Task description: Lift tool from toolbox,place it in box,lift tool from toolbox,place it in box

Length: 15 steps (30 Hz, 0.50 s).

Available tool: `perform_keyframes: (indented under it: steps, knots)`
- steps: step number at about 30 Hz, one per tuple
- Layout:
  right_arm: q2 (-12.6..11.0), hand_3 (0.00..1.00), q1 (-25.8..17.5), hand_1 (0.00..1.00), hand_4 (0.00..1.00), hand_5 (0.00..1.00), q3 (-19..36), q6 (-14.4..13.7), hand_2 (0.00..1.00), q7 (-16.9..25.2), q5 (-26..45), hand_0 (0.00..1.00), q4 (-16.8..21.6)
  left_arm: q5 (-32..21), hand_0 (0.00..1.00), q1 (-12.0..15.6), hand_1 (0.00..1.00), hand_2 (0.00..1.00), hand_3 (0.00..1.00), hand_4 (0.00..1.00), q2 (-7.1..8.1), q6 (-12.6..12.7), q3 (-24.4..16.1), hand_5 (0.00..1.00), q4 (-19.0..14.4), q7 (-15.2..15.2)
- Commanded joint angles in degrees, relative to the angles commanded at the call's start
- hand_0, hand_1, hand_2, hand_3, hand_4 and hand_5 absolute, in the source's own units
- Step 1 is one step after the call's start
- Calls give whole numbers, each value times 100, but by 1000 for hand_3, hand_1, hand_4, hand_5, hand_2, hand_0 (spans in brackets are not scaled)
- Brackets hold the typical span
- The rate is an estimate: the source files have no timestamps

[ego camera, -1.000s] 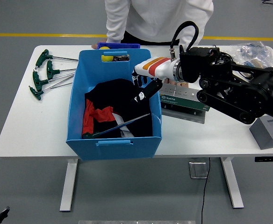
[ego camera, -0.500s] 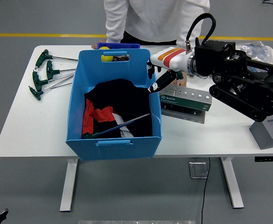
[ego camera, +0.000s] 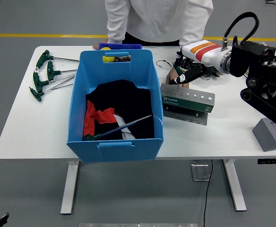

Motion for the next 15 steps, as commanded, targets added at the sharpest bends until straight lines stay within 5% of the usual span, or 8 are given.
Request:
perform_keyframes:
  steps: [4, 5, 15]
  knots:
    - [-210, 658, -449, 620, 986, 755, 440, -190, 701, -166, 346, 561, 141, 3, 861, 10, 879, 885, 686, 692, -11, -5, 4, 676, 0, -3]
    - [-241, 812, -551, 604, 992, 757, 533, -261, 702, -201, 445, 550, 159, -1, 861, 12, 879, 885, 685, 690, -13, -6, 6, 673, 0, -5]
    - [-277, 863, -1525, 604, 998, 786, 761, -2016, 718, -108, 2793, 555, 375, -61, 860, 14, 878, 885, 684, 690, -44, -26, 87, 673, 0, -23]
